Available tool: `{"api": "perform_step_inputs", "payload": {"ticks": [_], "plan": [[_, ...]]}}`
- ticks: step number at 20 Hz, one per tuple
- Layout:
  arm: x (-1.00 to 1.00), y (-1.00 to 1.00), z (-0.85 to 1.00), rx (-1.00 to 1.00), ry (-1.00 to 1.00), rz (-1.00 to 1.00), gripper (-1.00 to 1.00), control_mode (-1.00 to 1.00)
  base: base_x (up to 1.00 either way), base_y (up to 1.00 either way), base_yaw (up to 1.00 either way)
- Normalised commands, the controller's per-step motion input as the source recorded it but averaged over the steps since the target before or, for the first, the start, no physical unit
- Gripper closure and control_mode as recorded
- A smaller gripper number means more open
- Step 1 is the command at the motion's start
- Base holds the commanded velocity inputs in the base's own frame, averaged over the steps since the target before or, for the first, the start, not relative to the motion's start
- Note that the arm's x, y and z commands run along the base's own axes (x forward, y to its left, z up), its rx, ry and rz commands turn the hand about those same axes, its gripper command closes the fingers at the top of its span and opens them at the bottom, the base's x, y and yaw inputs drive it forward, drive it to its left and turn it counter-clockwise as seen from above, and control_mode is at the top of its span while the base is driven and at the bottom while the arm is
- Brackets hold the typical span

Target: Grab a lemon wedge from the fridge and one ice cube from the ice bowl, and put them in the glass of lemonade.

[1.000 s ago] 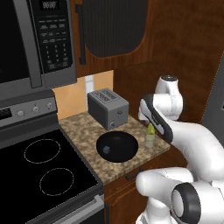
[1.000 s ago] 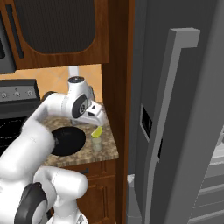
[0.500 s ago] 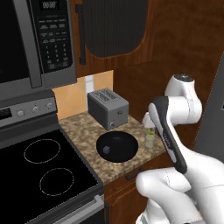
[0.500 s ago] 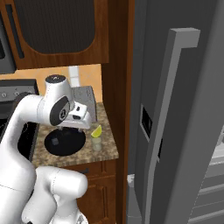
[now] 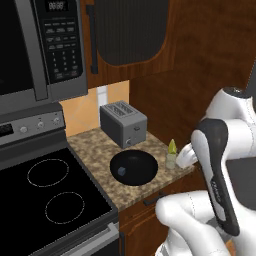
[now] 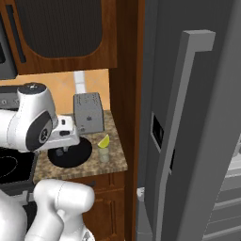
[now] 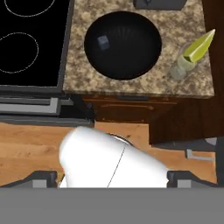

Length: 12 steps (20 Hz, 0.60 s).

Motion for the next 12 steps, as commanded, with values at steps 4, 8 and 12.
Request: {"api": "perform_step_inputs", "payload": {"ticks": [4, 8, 12], "plan": [[-0.86, 0.00, 0.79, 0.02, -0.04, 0.17, -1.00, -1.00, 0.00, 0.00, 0.00], [-0.32, 0.00, 0.98, 0.05, -0.01, 0.05, -1.00, -1.00, 0.00, 0.00, 0.00], [-0.11, 0.00, 0.86, 0.09, 0.00, 0.00, -1.00, -1.00, 0.00, 0.00, 0.00]]}}
